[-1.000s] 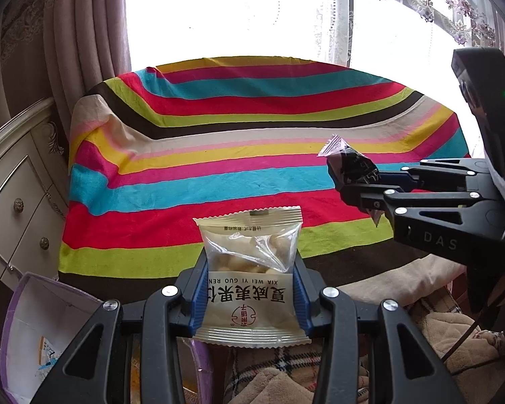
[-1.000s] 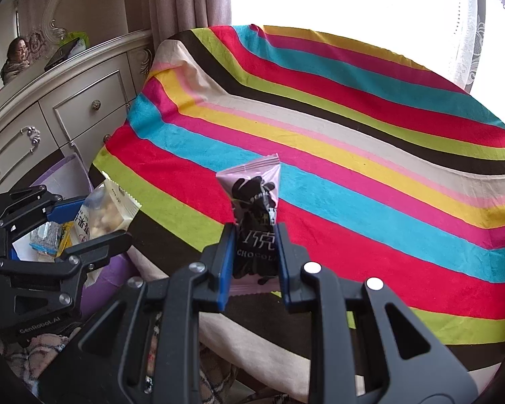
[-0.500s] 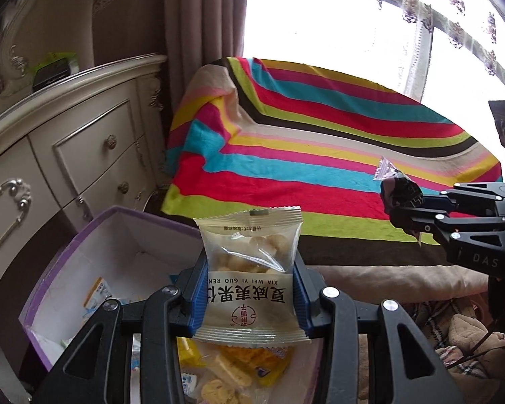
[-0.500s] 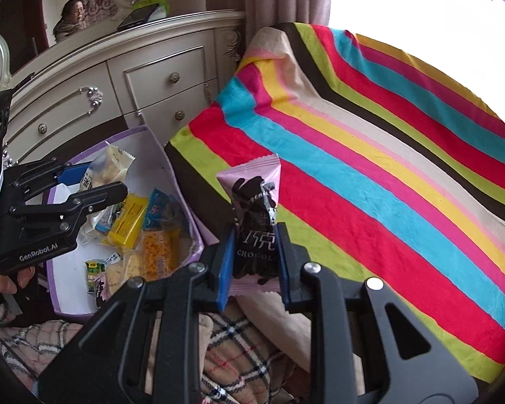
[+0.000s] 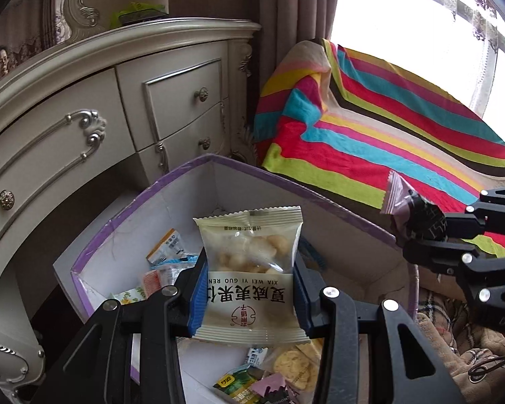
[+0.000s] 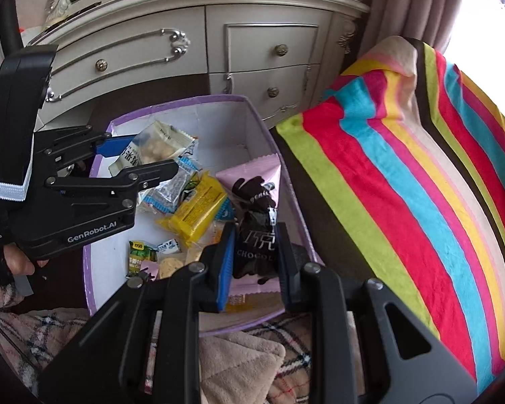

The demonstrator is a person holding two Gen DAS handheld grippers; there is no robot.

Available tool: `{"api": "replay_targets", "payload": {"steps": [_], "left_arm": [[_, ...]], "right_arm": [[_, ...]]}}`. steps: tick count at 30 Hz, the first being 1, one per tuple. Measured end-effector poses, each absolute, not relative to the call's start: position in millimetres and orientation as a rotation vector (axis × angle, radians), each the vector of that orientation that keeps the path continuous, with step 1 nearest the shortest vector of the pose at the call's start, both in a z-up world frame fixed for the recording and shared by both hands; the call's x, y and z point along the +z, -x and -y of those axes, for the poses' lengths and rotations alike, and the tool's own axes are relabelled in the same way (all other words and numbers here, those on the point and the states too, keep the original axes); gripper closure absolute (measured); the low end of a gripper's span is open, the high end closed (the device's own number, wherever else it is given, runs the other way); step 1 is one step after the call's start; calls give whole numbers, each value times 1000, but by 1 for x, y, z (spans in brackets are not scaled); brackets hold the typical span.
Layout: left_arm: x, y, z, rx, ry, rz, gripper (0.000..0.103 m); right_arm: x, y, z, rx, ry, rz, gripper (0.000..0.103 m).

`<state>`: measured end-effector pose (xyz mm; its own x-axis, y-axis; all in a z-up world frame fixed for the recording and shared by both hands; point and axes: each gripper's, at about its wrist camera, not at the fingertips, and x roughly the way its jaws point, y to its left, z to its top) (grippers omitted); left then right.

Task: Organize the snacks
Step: 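Open both grippers over the box to drop the two snacks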

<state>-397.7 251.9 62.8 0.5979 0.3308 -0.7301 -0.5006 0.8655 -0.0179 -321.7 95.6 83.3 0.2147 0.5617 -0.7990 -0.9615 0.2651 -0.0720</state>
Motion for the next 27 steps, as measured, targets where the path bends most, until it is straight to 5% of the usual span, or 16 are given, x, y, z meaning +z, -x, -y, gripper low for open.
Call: {"api": "replay_targets", "payload": {"steps": [25,27], "left_arm": [[67,421,-272,578,271,-727,58],[72,423,-272,573,274,-704,49]], "right_arm": [[71,352,-117,1266,741,-737,76],[72,352,-118,1276,738,-739,75]]}}
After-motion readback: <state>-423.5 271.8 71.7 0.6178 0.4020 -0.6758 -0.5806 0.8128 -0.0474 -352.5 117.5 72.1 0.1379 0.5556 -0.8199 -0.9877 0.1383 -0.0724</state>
